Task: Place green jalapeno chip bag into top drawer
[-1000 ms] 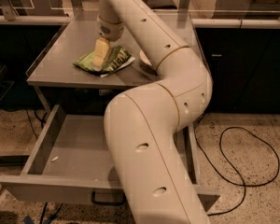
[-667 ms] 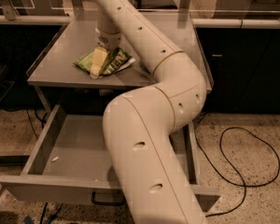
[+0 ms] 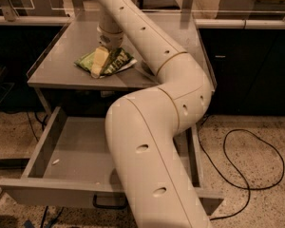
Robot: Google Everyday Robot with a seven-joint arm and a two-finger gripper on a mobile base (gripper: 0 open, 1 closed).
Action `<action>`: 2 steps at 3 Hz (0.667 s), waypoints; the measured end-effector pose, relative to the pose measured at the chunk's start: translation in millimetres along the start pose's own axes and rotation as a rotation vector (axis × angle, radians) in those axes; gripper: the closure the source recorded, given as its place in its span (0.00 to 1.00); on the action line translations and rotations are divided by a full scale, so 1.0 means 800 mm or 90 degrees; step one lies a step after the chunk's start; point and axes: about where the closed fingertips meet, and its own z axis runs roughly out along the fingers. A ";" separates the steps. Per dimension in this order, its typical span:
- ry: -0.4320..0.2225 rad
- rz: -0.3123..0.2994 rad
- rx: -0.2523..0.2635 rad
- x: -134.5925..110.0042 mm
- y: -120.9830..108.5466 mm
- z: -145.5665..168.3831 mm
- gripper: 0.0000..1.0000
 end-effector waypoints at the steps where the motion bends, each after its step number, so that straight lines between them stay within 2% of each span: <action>1: 0.000 0.000 0.000 0.000 0.000 0.000 0.64; 2: 0.000 0.000 0.000 -0.003 0.000 -0.011 0.90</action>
Offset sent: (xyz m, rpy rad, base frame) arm -0.0027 -0.0003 0.0030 0.0005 -0.0030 0.0046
